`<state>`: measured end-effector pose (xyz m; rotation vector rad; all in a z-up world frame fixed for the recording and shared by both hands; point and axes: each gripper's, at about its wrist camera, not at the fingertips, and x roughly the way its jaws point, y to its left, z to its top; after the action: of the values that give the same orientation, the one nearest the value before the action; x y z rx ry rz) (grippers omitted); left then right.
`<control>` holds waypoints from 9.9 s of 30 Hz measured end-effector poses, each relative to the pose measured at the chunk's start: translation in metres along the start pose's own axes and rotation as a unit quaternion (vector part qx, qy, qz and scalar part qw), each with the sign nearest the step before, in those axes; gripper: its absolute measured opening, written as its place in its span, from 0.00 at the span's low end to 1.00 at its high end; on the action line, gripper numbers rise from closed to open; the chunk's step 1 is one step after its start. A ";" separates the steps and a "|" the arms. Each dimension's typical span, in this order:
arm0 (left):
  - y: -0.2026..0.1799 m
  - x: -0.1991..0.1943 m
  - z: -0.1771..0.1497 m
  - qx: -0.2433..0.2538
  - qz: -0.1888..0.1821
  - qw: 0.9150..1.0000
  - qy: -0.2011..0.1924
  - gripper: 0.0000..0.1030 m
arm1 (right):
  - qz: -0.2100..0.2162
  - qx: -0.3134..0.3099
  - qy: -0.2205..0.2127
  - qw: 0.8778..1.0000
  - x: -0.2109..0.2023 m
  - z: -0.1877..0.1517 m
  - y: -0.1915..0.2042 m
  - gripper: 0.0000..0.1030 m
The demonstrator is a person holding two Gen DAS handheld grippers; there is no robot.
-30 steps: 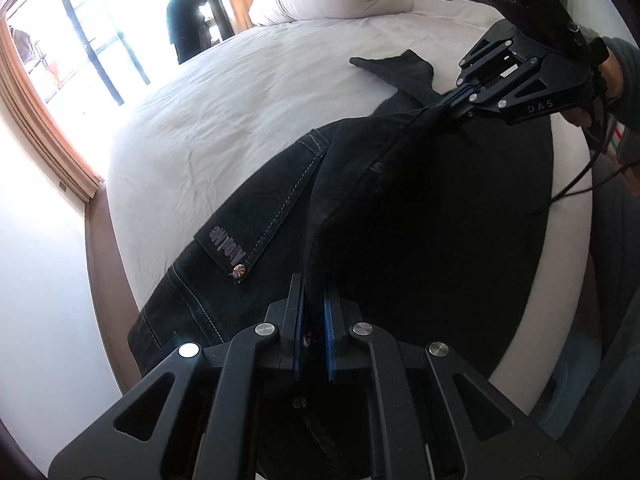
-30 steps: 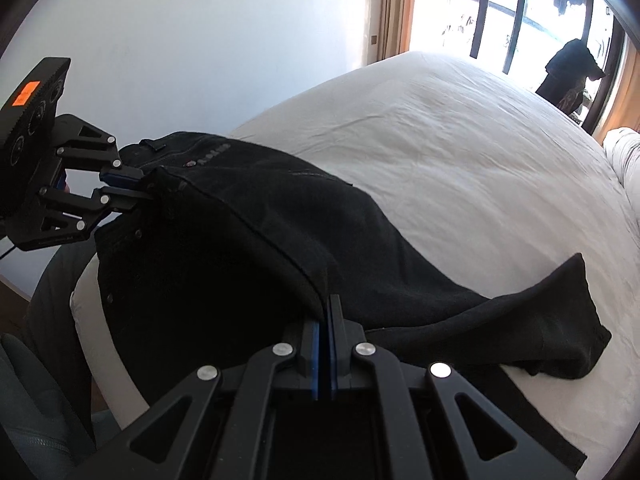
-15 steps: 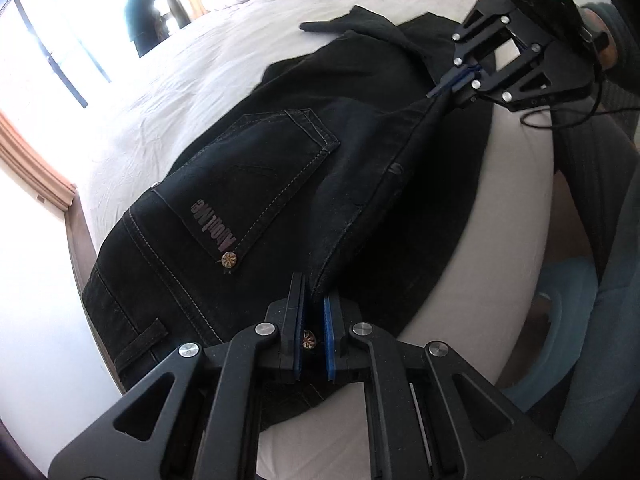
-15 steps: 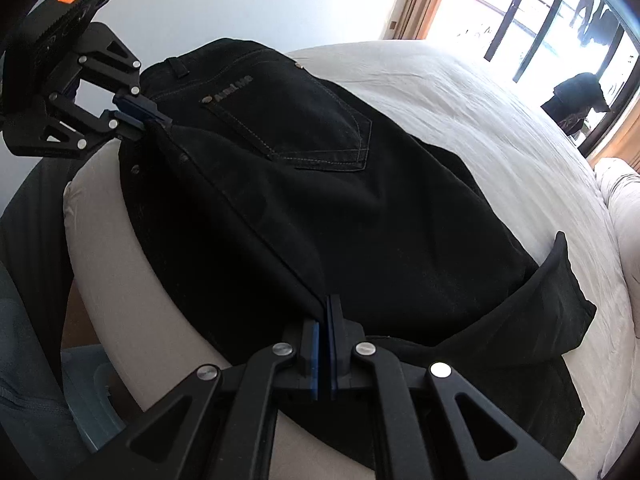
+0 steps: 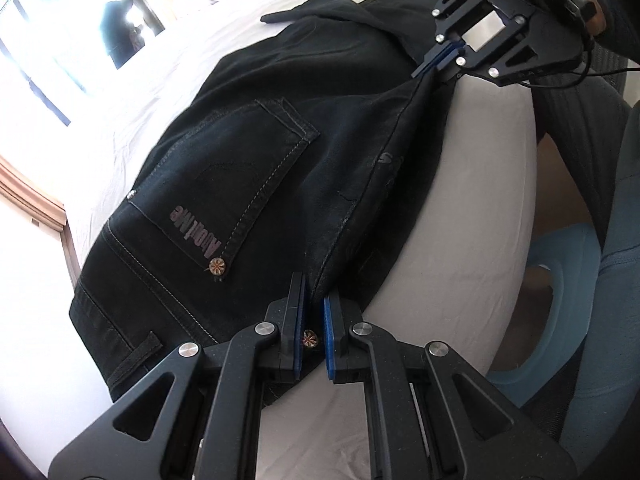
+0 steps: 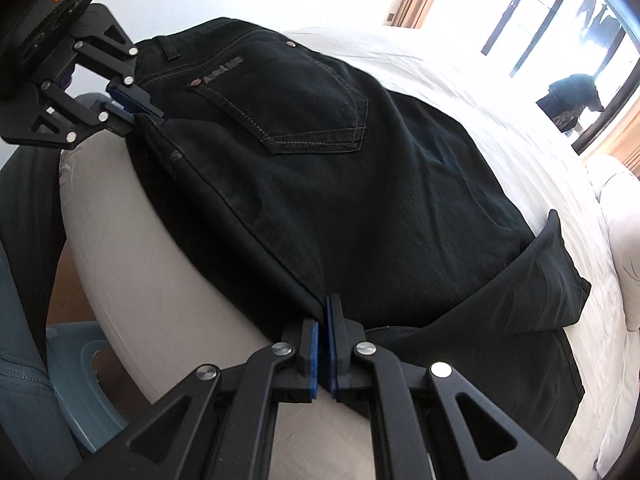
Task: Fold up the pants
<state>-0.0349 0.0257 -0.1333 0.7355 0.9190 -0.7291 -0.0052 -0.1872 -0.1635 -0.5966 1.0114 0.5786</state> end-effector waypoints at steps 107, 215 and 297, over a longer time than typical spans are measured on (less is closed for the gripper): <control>0.078 0.130 0.203 -0.245 -0.105 0.964 -0.001 0.29 | -0.093 0.547 -0.108 0.825 -0.016 -0.042 -0.366 0.06; 0.115 0.193 0.255 -0.245 -0.125 0.962 0.003 0.72 | 0.049 0.741 -0.092 0.663 -0.002 -0.253 -0.310 0.26; 0.003 0.074 0.120 -0.306 -0.033 0.951 -0.012 0.72 | 0.049 0.815 -0.226 0.531 -0.003 -0.311 -0.356 0.51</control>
<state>0.0492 -0.0862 -0.1485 0.1464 1.0767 -0.4650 0.0524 -0.6527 -0.2195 1.2795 0.6643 -0.3055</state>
